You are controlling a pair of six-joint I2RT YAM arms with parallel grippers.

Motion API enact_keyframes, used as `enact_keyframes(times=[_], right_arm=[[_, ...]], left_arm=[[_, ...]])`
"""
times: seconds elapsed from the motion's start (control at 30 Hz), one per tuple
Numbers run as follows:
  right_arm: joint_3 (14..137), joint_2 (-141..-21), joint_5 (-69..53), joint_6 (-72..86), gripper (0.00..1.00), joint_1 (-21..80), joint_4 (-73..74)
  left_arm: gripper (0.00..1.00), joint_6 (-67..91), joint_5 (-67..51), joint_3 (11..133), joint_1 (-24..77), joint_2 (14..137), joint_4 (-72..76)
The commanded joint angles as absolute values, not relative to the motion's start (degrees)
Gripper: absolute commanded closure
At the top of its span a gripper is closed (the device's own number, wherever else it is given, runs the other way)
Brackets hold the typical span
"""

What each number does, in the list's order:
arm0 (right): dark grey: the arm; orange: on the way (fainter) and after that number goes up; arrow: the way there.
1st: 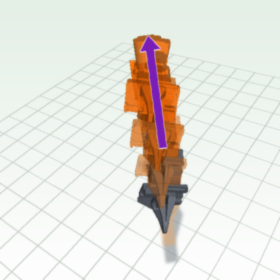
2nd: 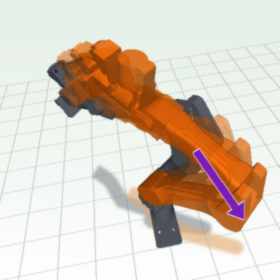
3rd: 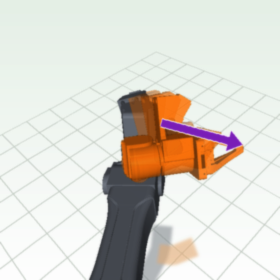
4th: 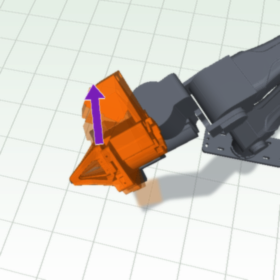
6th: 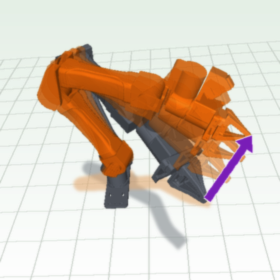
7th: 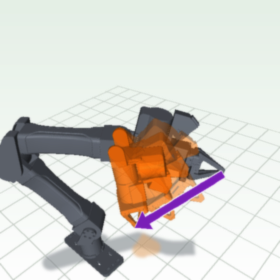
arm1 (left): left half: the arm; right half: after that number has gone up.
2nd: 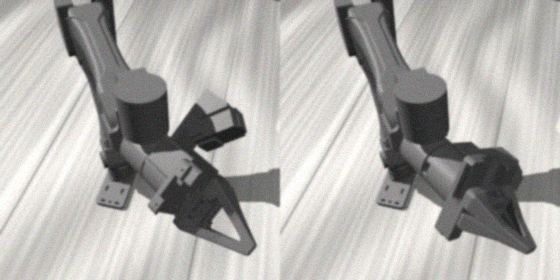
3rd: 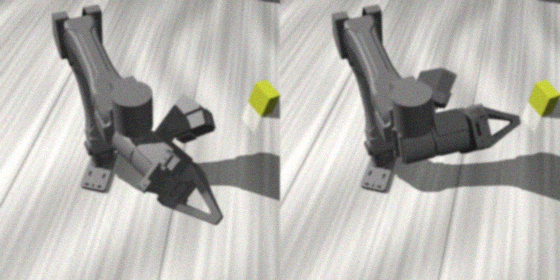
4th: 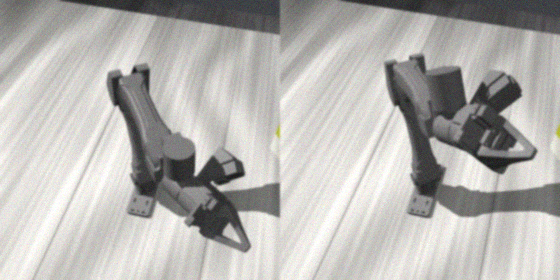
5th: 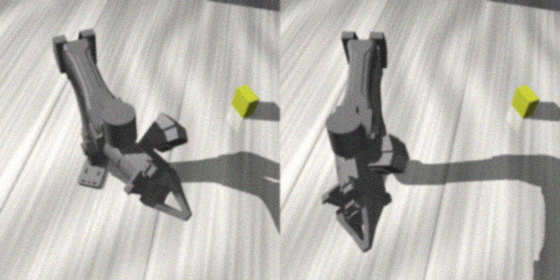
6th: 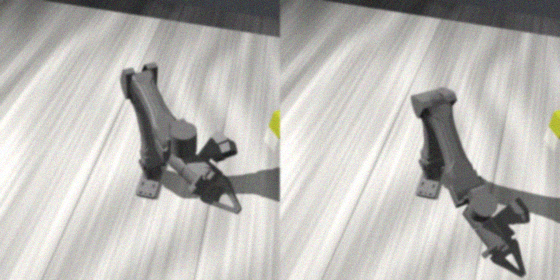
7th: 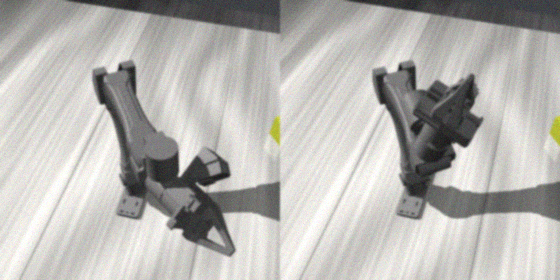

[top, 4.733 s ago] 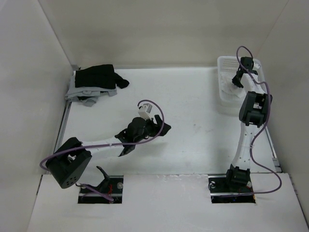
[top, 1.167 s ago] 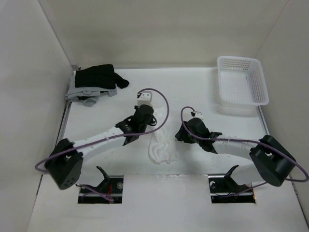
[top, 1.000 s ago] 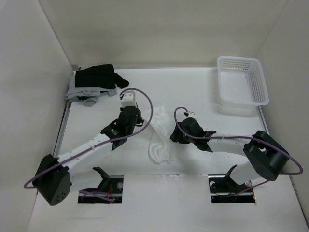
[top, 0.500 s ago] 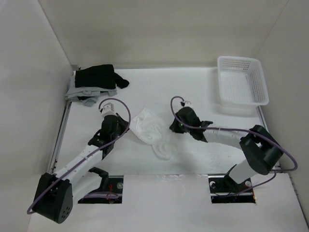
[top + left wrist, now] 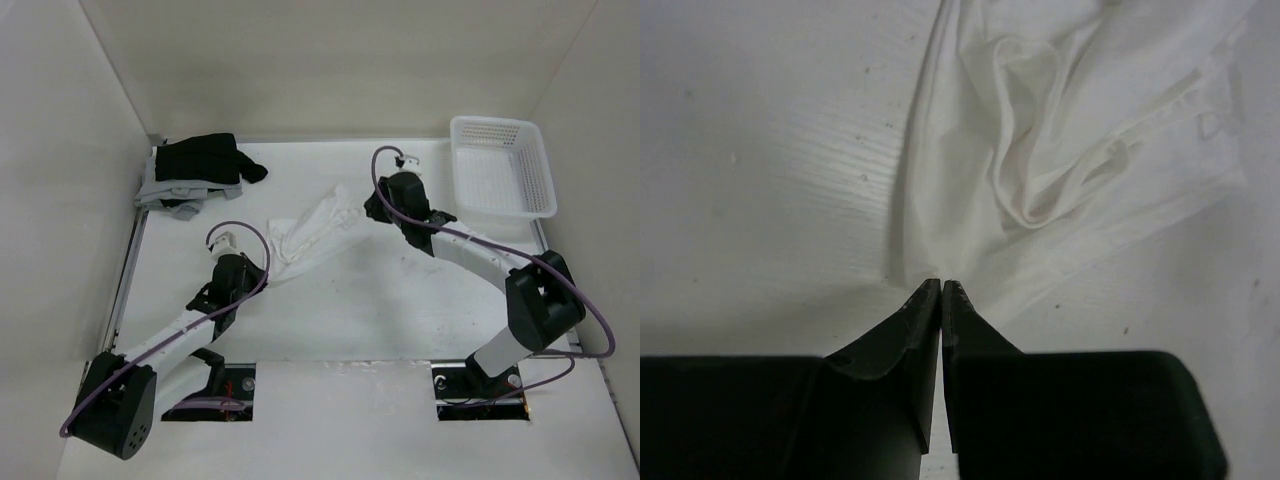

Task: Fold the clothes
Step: Flatten the tank top out

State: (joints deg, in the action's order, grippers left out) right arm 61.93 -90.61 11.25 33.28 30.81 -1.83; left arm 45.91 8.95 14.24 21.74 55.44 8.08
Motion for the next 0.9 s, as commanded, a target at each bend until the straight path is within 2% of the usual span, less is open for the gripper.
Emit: enact_keyframes(times=[0.0,0.1,0.13,0.2,0.27,0.47,0.57,0.67,0.77,0.87], right_arm=[[56.79,-89.2,12.49,34.28,0.74,30.46,-2.81],[56.25,-93.59,9.5,34.28,0.75,29.31,-2.9],[56.86,-95.69,8.1,34.45,0.72,28.7,-2.99],[58.0,-98.69,6.6,34.89,0.6,27.82,-2.9],[58.88,-100.71,5.89,36.29,0.54,26.86,-2.64],[59.94,-104.67,1.58,38.14,0.54,25.79,-2.37],[60.03,-105.82,1.23,39.11,0.58,25.79,-2.9],[60.03,-106.26,1.41,39.81,0.7,25.62,-2.99],[59.5,-105.91,1.58,40.25,0.76,25.53,-2.9],[58.8,-105.3,2.02,40.95,0.87,25.44,-3.16]], left_arm=[[0.96,47.11,7.65,12.66,20.61,57.83,14.32],[0.96,47.37,7.21,12.39,19.91,60.11,16.61],[0.96,47.37,7.03,12.65,19.91,60.81,17.39],[0.96,47.72,6.77,12.83,20.25,61.7,18.45],[0.96,48.16,6.77,12.92,20.61,61.96,19.07],[0.96,47.9,6.5,12.92,20.7,61.79,19.25],[0.96,47.73,6.33,13.18,20.78,61.87,19.34],[0.96,47.64,6.07,13.18,20.87,61.79,19.51],[0.96,47.55,5.71,13.18,20.61,61.44,19.51],[0.96,47.64,5.62,13.18,20.43,61.09,19.51]])
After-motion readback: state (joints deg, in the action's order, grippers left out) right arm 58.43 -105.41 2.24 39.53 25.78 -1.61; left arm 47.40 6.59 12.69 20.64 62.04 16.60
